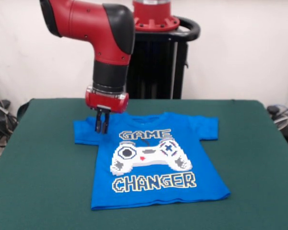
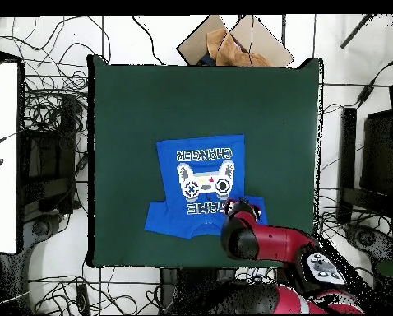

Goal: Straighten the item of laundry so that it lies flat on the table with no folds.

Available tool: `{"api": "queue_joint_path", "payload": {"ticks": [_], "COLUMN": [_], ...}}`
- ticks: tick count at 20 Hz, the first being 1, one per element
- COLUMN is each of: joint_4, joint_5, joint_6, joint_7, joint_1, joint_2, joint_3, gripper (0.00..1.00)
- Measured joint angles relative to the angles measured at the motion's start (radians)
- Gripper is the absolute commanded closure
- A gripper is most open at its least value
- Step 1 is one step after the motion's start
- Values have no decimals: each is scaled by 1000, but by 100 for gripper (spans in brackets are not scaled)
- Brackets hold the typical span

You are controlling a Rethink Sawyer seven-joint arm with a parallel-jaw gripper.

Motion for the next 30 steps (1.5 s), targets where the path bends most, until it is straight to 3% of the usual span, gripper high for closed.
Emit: {"api": "queue_joint_path", "payload": {"ticks": [14,30], "joint_4": [-4,-5], "joint_5": [0,1], "joint_6": [-6,-108], "joint_7": [0,0], "joint_1": [0,25], "joint_2": [-5,75], "joint_3": [-60,-123], "gripper": [100,100]}}
